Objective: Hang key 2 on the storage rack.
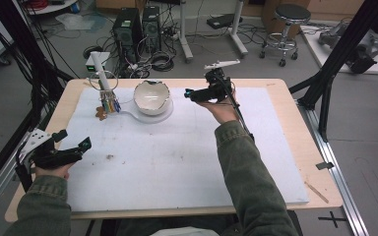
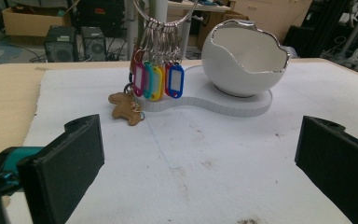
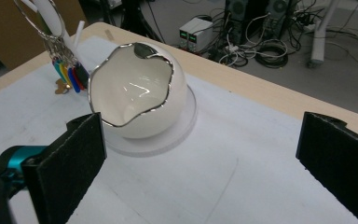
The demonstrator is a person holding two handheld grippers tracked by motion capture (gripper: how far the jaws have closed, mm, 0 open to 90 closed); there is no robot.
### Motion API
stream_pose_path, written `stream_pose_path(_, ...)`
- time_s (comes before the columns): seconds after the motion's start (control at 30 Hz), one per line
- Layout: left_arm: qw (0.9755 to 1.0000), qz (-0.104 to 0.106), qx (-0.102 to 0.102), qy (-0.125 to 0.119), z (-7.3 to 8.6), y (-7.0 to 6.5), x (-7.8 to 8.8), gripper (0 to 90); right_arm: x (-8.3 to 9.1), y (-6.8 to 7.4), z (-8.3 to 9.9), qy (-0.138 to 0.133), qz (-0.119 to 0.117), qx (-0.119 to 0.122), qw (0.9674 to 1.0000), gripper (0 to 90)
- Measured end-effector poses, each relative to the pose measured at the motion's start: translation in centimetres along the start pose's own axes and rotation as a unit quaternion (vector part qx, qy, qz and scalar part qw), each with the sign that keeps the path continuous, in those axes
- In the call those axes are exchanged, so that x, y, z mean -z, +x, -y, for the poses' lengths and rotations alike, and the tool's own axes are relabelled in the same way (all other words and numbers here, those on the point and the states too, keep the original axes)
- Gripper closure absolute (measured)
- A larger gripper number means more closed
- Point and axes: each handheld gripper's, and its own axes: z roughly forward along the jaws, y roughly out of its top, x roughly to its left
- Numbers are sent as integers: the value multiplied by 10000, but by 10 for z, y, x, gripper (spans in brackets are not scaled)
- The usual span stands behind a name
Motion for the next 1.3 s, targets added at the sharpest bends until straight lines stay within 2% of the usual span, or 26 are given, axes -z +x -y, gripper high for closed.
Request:
stream_pose_path(0.47,10000,24,18,39,0,-1,-1,17,28,-22,33,-319,222,-127,9992,6)
stream_pose_path(1.07,10000,50,24,78,1,-2,0,17,47,-32,75,-455,420,-115,9980,6)
stream_pose_path(1.3,9999,60,29,117,1,-1,-1,17,52,-35,92,-473,563,-108,9972,6)
